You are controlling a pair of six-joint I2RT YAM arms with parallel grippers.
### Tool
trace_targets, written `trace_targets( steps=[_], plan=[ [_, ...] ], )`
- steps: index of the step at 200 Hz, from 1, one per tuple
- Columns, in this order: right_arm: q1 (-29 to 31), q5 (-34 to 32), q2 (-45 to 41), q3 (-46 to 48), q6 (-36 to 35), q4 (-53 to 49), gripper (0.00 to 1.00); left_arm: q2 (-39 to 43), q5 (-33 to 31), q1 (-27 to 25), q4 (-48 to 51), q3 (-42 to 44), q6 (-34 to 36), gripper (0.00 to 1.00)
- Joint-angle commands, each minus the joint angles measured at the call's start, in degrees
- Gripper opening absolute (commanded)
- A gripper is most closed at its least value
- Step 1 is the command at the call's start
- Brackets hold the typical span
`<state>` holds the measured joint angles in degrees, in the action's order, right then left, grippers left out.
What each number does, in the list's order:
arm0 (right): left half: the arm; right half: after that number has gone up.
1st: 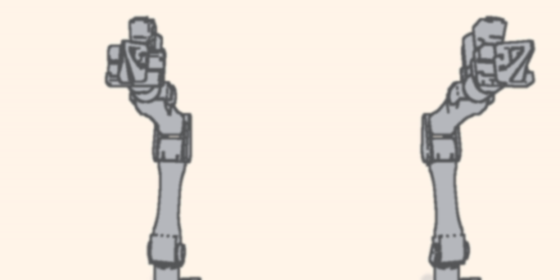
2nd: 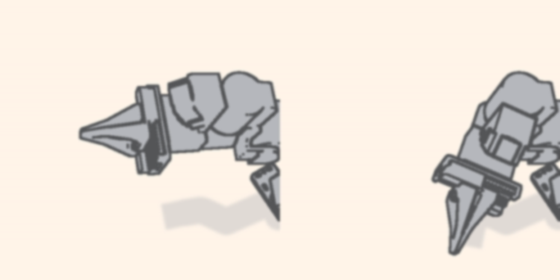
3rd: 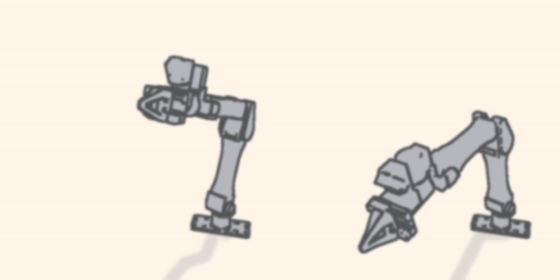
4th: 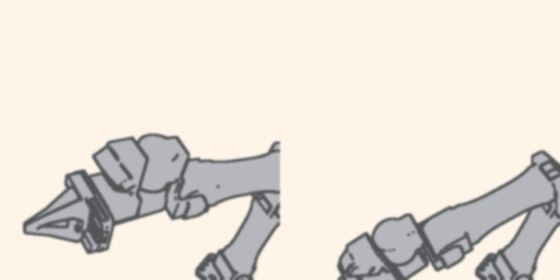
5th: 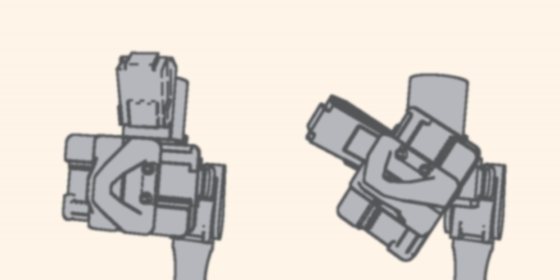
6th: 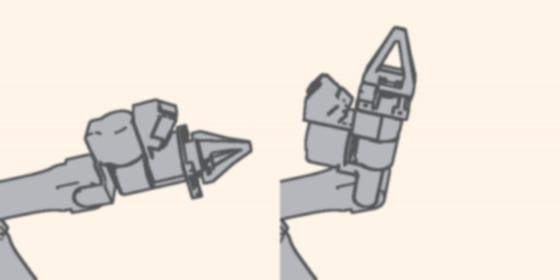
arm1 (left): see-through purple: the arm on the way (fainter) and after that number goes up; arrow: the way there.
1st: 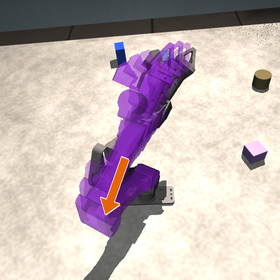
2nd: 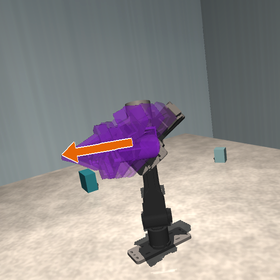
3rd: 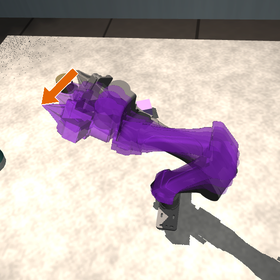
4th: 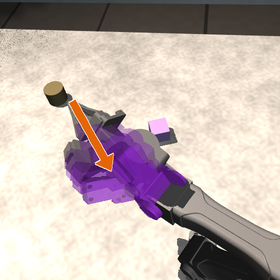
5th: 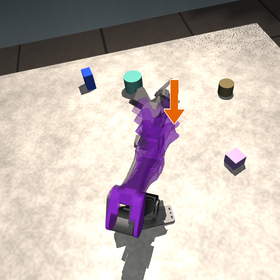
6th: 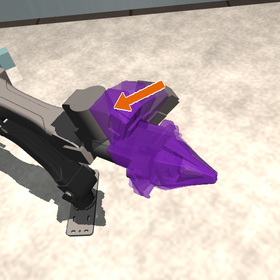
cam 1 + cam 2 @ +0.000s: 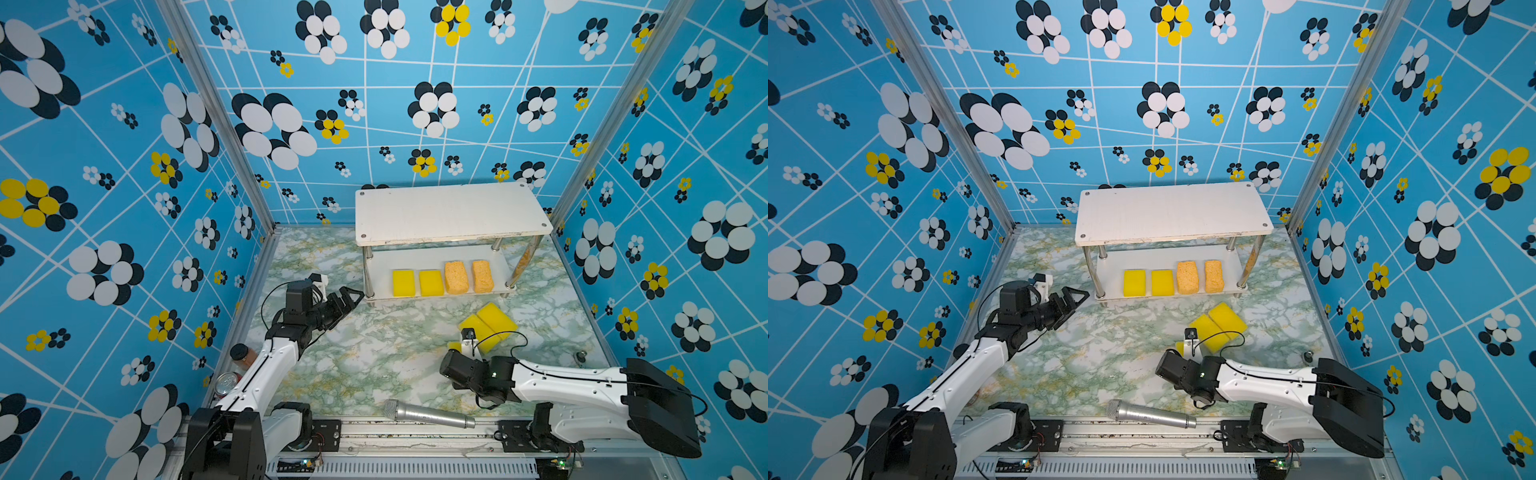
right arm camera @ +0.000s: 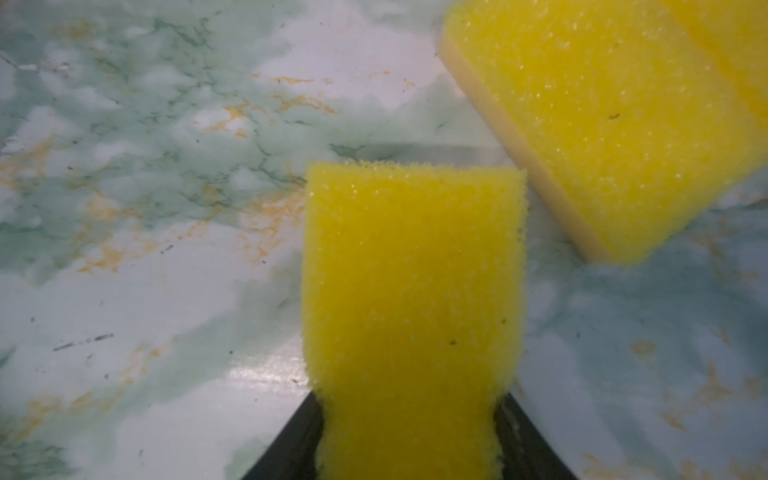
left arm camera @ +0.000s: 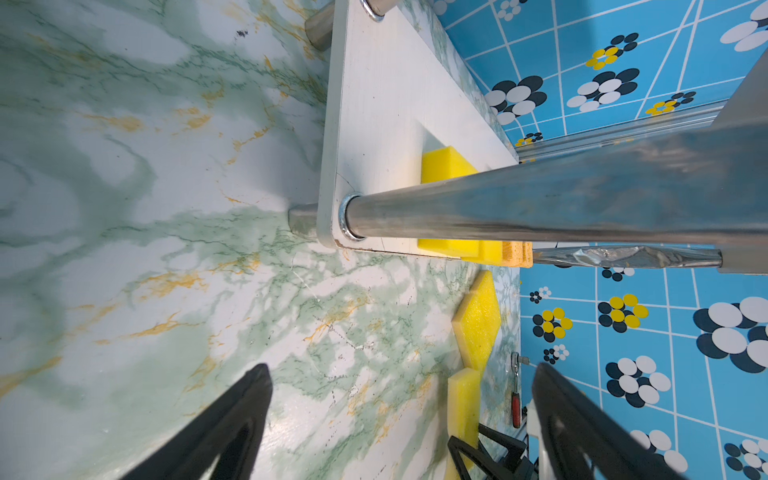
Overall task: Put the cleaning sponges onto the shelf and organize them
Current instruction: 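Lift the yellow sponge with the right gripper up above the shelf top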
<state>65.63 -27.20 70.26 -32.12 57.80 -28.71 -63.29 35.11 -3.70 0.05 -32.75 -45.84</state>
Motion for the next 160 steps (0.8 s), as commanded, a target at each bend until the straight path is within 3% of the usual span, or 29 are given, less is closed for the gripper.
trace_targets(
  steps=[1, 35, 82, 160],
  plan=[
    [-1.3, -1.4, -3.9, -1.6, -2.9, -4.7, 0.54, 1.1, -0.5, 0.5, 1.4, -0.6, 0.8, 0.99],
    [-4.3, -0.2, -11.6, -3.2, -6.4, -8.4, 0.54, 0.9, -0.5, 0.5, 1.7, -0.8, 0.7, 0.99],
    [-11.0, 1.2, -20.8, -10.2, -16.4, -13.2, 0.53, 0.7, -0.4, 0.6, 2.0, -0.9, 0.9, 0.99],
    [-22.9, 6.2, -14.6, -33.9, -34.1, -17.0, 0.53, 1.0, 0.1, 0.8, 2.8, -1.2, 1.6, 0.99]
  ],
)
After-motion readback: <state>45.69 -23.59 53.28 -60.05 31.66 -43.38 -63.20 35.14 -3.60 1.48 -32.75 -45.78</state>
